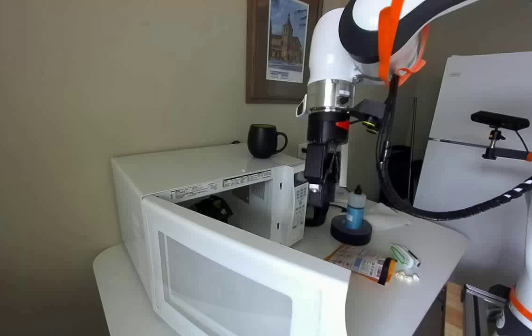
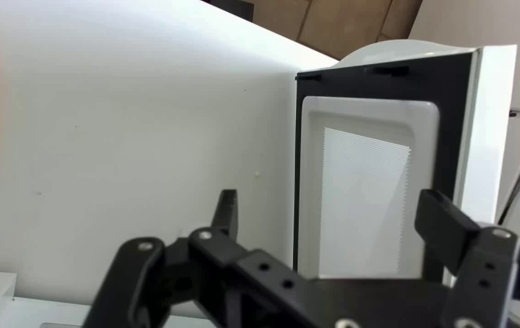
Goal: Close the microwave door
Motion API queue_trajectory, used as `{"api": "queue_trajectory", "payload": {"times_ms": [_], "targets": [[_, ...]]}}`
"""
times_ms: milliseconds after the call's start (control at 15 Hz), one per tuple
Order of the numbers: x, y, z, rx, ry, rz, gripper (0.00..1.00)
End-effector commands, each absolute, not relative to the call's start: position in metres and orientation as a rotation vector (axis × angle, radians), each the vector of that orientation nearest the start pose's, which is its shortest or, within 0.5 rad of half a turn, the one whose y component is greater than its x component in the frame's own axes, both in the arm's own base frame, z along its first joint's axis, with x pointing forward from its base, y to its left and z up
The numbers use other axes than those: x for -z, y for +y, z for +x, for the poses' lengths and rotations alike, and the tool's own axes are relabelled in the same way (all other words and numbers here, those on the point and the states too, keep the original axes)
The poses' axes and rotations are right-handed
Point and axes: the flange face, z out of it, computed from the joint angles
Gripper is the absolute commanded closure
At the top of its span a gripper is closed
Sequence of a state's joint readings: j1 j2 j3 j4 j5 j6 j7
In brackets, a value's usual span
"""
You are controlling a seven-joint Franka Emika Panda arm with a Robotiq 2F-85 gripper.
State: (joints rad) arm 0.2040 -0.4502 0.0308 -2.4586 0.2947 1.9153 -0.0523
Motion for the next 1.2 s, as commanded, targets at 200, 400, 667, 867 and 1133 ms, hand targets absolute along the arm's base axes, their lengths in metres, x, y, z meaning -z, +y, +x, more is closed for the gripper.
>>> {"api": "queue_trajectory", "payload": {"times_ms": [200,400,667,867,1133], "targets": [[-0.453,0.113,0.383,-0.168,-0.246,-2.877,0.00],[-0.462,0.133,0.369,-0.084,-0.223,-2.903,0.00],[-0.485,0.187,0.339,0.022,-0.296,-2.977,0.00],[-0.485,0.226,0.321,0.014,-0.290,-3.079,0.00],[-0.477,0.248,0.310,0.049,-0.160,-3.166,0.00]]}}
